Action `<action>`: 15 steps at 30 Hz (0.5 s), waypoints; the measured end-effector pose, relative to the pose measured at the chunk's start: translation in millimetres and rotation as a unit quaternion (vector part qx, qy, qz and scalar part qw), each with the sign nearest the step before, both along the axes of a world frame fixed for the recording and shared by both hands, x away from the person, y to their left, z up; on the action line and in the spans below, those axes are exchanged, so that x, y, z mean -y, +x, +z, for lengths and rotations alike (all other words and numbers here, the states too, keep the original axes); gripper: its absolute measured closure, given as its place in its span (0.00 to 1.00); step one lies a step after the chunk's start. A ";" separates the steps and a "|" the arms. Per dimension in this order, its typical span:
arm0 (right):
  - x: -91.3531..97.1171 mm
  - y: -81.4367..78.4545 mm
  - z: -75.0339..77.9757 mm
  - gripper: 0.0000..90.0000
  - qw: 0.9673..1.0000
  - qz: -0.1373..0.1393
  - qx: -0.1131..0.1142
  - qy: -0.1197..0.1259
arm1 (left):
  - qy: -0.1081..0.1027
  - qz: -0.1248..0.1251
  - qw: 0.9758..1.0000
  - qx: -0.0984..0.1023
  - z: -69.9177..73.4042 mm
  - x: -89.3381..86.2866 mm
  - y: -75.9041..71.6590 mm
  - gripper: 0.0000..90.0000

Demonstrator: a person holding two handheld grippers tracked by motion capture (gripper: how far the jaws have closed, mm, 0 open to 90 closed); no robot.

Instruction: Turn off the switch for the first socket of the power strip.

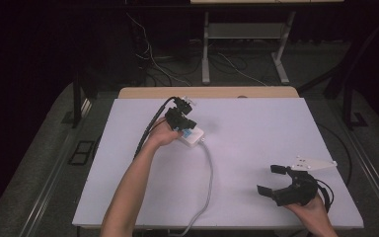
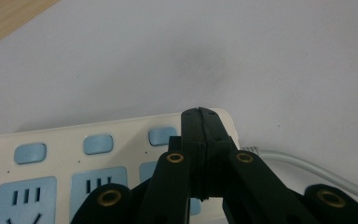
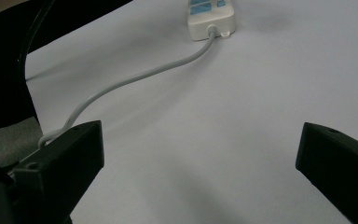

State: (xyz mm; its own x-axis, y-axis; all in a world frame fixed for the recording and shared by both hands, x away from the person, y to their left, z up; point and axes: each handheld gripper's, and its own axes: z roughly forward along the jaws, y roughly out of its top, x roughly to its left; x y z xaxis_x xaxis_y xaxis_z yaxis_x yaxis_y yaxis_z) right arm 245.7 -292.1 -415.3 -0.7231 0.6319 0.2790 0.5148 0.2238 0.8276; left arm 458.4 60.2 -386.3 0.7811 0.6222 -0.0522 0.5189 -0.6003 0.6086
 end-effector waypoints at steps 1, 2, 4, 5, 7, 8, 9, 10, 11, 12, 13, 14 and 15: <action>0.0 -0.1 0.0 0.01 1.000 0.000 0.000 0.000 | -0.002 0.001 1.000 0.000 0.6 -1.2 -1.4 0.99; 0.1 -0.2 0.1 0.01 1.000 0.000 0.000 0.000 | -0.002 0.001 1.000 0.001 1.6 -3.0 -2.4 0.99; 0.1 -0.4 0.1 0.01 1.000 0.000 0.001 0.000 | -0.008 0.005 1.000 0.003 3.6 -7.2 -5.0 0.99; 0.2 -0.4 0.2 0.01 1.000 0.000 0.000 0.001 | -0.010 0.007 1.000 0.004 4.9 -9.5 -6.4 0.99; 0.4 -0.3 0.1 0.01 1.000 -0.001 0.000 0.001 | -0.017 0.010 1.000 0.005 8.3 -13.9 -9.4 0.99; 0.4 -0.2 0.1 0.01 1.000 -0.001 0.000 0.001 | -0.019 0.012 1.000 0.007 10.3 -16.1 -11.3 0.99; 0.4 -0.2 0.1 0.01 1.000 -0.001 0.000 0.001 | -0.020 0.012 1.000 0.010 12.2 -18.3 -12.9 0.96; 0.3 -0.2 0.0 0.01 1.000 -0.001 0.000 0.001 | -0.023 0.013 1.000 0.011 14.3 -20.4 -14.4 0.95; 0.3 -0.3 0.0 0.01 1.000 -0.001 0.000 0.001 | -0.029 0.015 0.999 0.008 16.2 -22.6 -16.0 0.94; 0.2 -0.4 0.0 0.01 1.000 -0.001 0.000 0.001 | -0.031 0.015 0.999 0.008 18.2 -24.6 -17.7 0.93; 0.2 -0.4 0.1 0.01 1.000 -0.001 0.000 0.001 | -0.030 0.013 0.999 0.009 20.1 -26.6 -19.2 0.91; 0.2 -0.6 0.2 0.01 1.000 -0.001 0.000 0.001 | -0.033 0.014 0.999 0.009 21.6 -28.3 -21.0 0.89; 0.1 -0.6 0.2 0.01 1.000 -0.001 0.000 0.002 | -0.038 0.016 0.999 0.009 23.5 -30.0 -22.8 0.85</action>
State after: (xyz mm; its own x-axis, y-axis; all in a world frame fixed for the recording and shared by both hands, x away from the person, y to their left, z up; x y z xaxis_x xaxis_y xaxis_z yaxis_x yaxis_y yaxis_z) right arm 245.1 -292.2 -415.1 -0.7216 0.6325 0.2815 0.5156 0.2196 0.8282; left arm 435.6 90.2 -362.9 0.7624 0.6415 -0.0851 0.5249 -0.5360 0.6612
